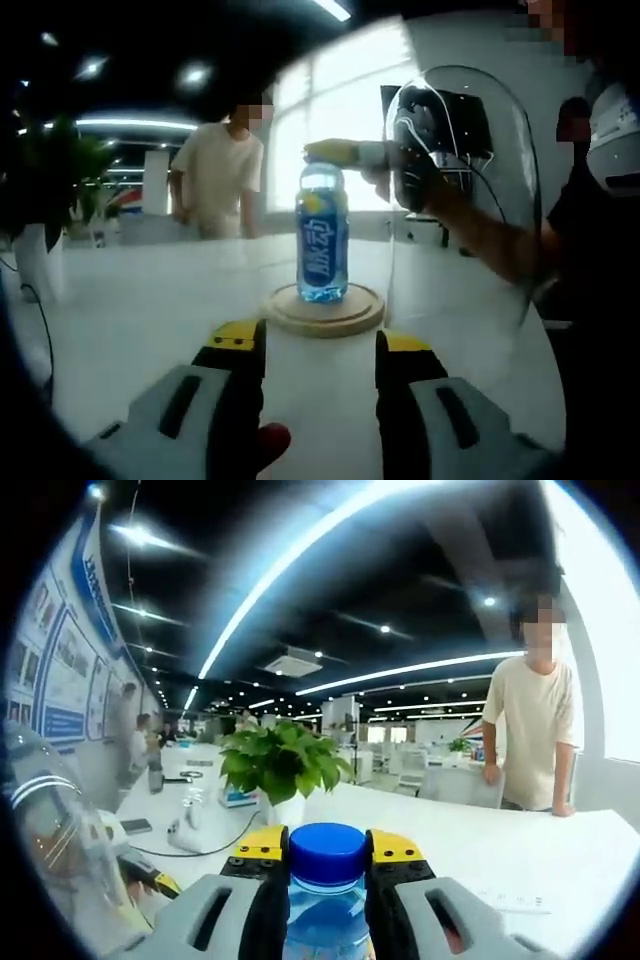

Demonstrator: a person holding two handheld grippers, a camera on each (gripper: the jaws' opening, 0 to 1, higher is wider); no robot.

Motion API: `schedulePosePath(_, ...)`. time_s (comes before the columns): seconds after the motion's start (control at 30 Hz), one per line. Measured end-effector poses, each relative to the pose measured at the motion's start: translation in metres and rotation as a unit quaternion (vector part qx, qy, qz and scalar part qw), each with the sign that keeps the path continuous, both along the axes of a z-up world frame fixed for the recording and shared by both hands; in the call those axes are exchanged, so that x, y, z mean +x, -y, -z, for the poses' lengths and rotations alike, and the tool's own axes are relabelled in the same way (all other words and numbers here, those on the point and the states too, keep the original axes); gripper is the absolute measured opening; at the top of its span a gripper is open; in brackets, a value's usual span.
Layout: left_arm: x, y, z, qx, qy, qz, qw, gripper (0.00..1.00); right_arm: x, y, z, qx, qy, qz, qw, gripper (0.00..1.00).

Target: Open the cover put in the Mizone put the cover back on

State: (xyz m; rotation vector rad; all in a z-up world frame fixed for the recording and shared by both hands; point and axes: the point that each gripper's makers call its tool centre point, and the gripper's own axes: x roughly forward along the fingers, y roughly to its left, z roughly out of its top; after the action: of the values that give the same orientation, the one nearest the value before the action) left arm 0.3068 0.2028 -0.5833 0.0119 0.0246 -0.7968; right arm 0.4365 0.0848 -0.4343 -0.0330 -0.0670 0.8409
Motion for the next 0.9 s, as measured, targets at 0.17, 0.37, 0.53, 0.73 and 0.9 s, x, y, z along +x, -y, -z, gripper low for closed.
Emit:
schedulePosePath(0.17,0.0004,0.0006,0.0010,0.001,-0.001,0.001,1.0000,0.36,0.0014,0.0006,-0.0002,0.000,0.001,-0.001,1.0000,0.22)
schedulePosePath(0.37,0.0009,0.0010,0.0012,0.000,-0.003,0.001,1.0000,0.36,0.0019,0.0013,-0.0001,0.004,0.000,-0.001,1.0000,0.22)
schedulePosePath(0.53,0.0002,0.0009,0.0003,-0.003,-0.002,0.001,1.0000,0.36,0.0018,0.0014,-0.0001,0.005,0.000,-0.002,1.0000,0.23)
schedulePosePath(0.73,-0.0001,0.0012,-0.0008,-0.004,-0.001,0.002,1.0000,0.36,0.0015,0.0023,0.0001,0.009,-0.003,-0.001,1.0000,0.23)
schedulePosePath(0.9,-0.0002,0.0017,-0.0006,-0.004,0.000,0.001,1.0000,0.36,0.0006,0.0027,0.0006,0.011,-0.002,-0.002,0.9999,0.23)
